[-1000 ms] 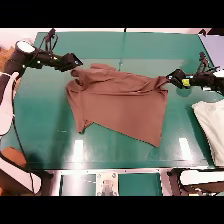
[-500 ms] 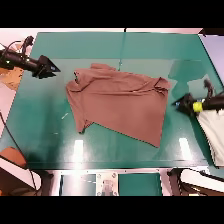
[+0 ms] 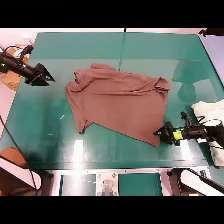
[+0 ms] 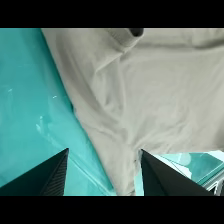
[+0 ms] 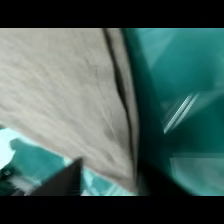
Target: Fold the shirts.
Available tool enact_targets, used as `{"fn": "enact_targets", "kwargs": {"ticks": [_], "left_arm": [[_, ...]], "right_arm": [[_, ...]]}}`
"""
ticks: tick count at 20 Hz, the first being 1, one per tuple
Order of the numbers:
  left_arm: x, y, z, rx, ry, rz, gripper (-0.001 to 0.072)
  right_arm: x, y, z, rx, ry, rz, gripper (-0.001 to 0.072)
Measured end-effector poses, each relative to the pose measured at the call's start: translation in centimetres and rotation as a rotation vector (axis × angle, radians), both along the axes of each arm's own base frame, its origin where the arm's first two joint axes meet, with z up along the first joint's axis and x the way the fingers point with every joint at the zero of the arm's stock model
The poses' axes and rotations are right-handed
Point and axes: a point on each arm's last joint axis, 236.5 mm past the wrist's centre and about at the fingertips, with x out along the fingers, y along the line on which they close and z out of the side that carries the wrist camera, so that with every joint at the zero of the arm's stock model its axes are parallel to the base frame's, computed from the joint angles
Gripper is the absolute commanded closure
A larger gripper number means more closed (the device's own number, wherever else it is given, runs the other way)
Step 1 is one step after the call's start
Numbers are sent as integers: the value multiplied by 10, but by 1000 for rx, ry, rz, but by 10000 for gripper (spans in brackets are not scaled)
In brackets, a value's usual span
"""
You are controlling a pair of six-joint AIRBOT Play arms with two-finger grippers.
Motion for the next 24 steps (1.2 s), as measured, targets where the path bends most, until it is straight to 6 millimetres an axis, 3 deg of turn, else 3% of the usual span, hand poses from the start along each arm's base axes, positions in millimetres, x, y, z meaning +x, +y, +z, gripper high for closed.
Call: {"fn": "enact_targets", "kwargs": {"ticks": [1, 3, 7, 9, 11, 13, 15, 18, 19, 20, 24], "left_arm": [[-1, 1, -1, 4, 7, 1, 198], [-4, 1, -1, 7, 22, 3, 198], [-14, -8, -10, 1, 76, -10, 198], [-29, -22, -29, -13, 144, -32, 198], [-54, -49, -59, -35, 240, -74, 198], [-83, -80, -92, -47, 314, -132, 198], [-99, -105, -119, -38, 329, -161, 200], [-104, -131, -137, -38, 308, -150, 469], [-101, -135, -142, -31, 294, -134, 648], [-100, -137, -147, -21, 287, -125, 680], [-97, -143, -143, -13, 270, -120, 681]], "right_arm": [[5, 4, -1, 0, -29, 1, 696], [26, -1, 3, -36, -104, 6, 697], [90, -58, 31, -174, -249, -75, 697], [110, -78, 43, -206, -284, -97, 697], [118, -83, 47, -206, -285, -90, 696], [123, -80, 45, -200, -279, -72, 697], [124, -74, 41, -192, -268, -47, 697], [125, -61, 37, -180, -260, -4, 697], [125, -57, 37, -178, -259, 9, 697], [124, -54, 36, -175, -259, 20, 697], [130, -44, 43, -153, -280, 46, 698]]}}
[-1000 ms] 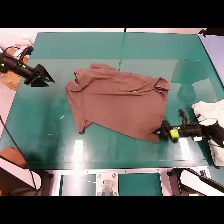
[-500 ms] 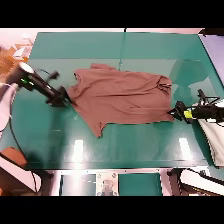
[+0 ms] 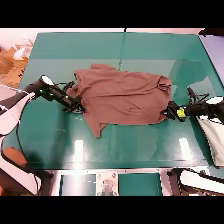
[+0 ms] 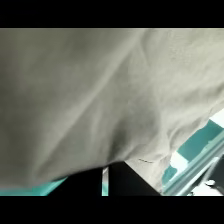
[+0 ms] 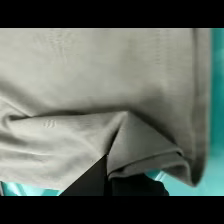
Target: Fold the shirts.
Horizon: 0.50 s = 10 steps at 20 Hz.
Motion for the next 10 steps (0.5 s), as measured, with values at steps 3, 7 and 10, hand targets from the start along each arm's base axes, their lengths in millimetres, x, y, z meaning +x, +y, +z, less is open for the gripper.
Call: {"fn": "enact_targets", "kwargs": {"ticks": [3, 7, 10], "left_arm": [[36, 18, 33, 88, -184, -5, 681], [68, 8, 207, 37, -569, -39, 681], [50, 2, 385, 5, -1003, -41, 680]], "right_arm": [[22, 11, 44, 54, -100, 34, 698], [61, 15, 186, 23, -439, 102, 698], [54, 14, 333, -105, -791, 125, 698]]}}
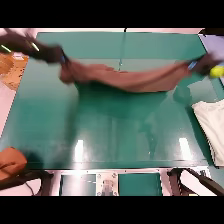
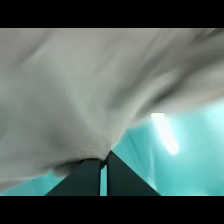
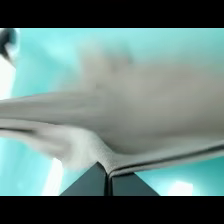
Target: Fold the shirts.
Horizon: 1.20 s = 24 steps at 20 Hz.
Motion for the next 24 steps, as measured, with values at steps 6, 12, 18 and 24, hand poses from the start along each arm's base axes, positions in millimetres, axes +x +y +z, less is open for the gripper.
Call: {"fn": "enact_targets", "kwargs": {"ticks": [6, 12, 18, 24], "left_arm": [[-147, 11, 242, -52, -715, 36, 680], [-183, 30, 271, -6, -857, 113, 680], [-58, 26, 149, 53, -527, 90, 680], [99, -11, -64, -39, -102, -7, 680]], "right_arm": [[-104, -2, 228, -243, -596, -215, 698], [-132, -7, 256, -299, -674, -317, 698], [-65, -45, 141, -167, -410, -299, 698], [39, -78, -85, -12, -18, -316, 698]]}}
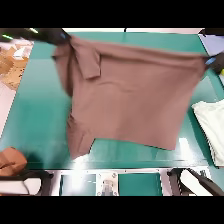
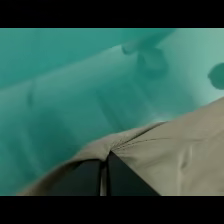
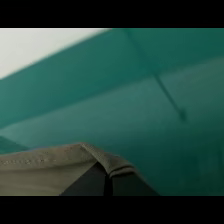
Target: Fold the shirts.
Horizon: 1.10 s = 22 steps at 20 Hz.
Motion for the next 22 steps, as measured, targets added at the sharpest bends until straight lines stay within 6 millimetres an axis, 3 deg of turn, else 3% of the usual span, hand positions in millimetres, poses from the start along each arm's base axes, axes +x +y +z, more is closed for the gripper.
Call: {"fn": "enact_targets", "kwargs": {"ticks": [2, 4, 5, 6, 7, 9, 10, 11, 12, 13, 17, 19, 22], "left_arm": [[36, -15, -68, -64, 93, 1, 679], [61, -29, -120, -125, 150, 19, 678], [69, -33, -138, -149, 167, 33, 475], [77, -35, -152, -173, 176, 54, 77], [83, -35, -160, -186, 180, 68, 13], [89, -29, -169, -207, 193, 85, 167], [91, -23, -166, -220, 197, 82, 360], [91, -16, -161, -231, 205, 74, 686], [89, -6, -157, -242, 222, 62, 681], [85, 3, -150, -255, 246, 44, 682], [63, 43, -123, -314, 361, 16, 683], [34, 54, -113, -280, 436, -19, 682], [-21, 82, -126, -113, 588, -1, 683]], "right_arm": [[30, -8, -73, 55, 115, -18, 698], [55, -12, -133, 116, 210, -29, 696], [67, -15, -155, 143, 239, -35, 635], [78, -17, -174, 166, 265, -36, 423], [88, -19, -189, 183, 285, -31, 345], [100, -22, -198, 211, 295, -10, 350], [104, -28, -197, 221, 293, -4, 393], [104, -35, -193, 233, 289, 6, 585], [101, -39, -186, 252, 290, 27, 665], [95, -42, -180, 274, 296, 55, 697], [57, -34, -159, 365, 343, 167, 697], [33, -20, -153, 392, 371, 207, 697], [-9, 1, -157, 394, 431, 233, 697]]}}
